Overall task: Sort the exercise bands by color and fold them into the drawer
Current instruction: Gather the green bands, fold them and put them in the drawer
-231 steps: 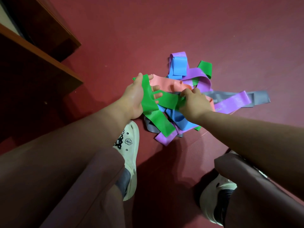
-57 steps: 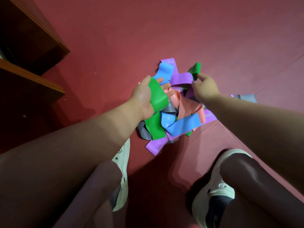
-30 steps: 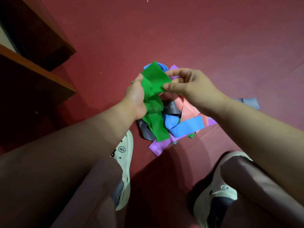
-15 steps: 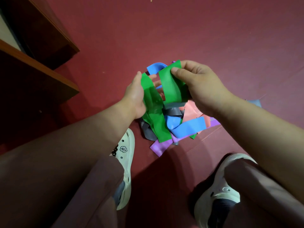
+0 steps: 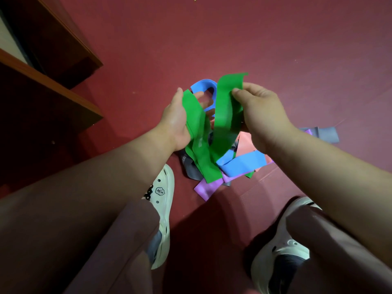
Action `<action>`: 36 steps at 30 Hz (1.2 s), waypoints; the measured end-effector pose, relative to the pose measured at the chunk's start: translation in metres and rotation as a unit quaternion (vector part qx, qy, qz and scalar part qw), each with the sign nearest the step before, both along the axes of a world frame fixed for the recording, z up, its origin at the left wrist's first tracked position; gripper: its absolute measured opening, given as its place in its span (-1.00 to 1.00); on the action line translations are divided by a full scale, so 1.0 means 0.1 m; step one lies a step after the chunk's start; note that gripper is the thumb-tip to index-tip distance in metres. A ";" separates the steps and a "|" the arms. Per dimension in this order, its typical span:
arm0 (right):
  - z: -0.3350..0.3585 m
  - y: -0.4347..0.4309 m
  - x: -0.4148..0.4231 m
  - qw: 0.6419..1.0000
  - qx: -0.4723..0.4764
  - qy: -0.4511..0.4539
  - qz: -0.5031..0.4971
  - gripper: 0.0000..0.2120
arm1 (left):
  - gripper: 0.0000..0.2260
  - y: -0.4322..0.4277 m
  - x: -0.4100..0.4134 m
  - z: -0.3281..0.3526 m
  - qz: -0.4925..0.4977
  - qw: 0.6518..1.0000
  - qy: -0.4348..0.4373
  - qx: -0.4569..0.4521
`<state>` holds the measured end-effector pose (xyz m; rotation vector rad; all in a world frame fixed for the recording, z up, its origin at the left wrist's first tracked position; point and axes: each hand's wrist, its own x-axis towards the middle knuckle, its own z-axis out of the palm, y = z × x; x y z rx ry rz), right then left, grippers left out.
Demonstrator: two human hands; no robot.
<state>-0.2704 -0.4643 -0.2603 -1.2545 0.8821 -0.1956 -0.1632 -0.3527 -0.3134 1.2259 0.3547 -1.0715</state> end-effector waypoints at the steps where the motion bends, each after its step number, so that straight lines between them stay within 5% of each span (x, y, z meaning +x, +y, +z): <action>1: -0.04 0.00 -0.01 0.999 -0.040 0.007 -0.026 -0.79 | -0.46 0.01 0.02 0.00 0.003 1.000 -0.002 0.001; 9: -0.17 0.19 -0.03 0.964 -0.253 0.072 0.036 -0.79 | -0.45 -0.01 -0.06 0.04 -0.008 1.000 -0.008 -0.020; 20: -0.25 0.08 0.07 0.947 -0.302 0.101 -0.042 -0.78 | -0.49 -0.05 -0.01 0.07 0.006 0.996 -0.080 0.036; 25: -0.22 0.19 0.04 0.908 -0.399 0.122 0.035 -0.81 | -0.53 -0.06 -0.05 0.08 0.001 0.996 -0.086 0.018; 31: -0.26 0.43 0.06 0.898 -0.406 0.064 0.160 -0.85 | -0.52 -0.10 -0.12 0.06 -0.027 0.998 -0.047 0.025; 36: -0.31 0.45 0.06 0.943 -0.289 0.016 0.165 -0.82 | -0.54 -0.07 -0.08 0.07 0.002 1.000 -0.004 -0.002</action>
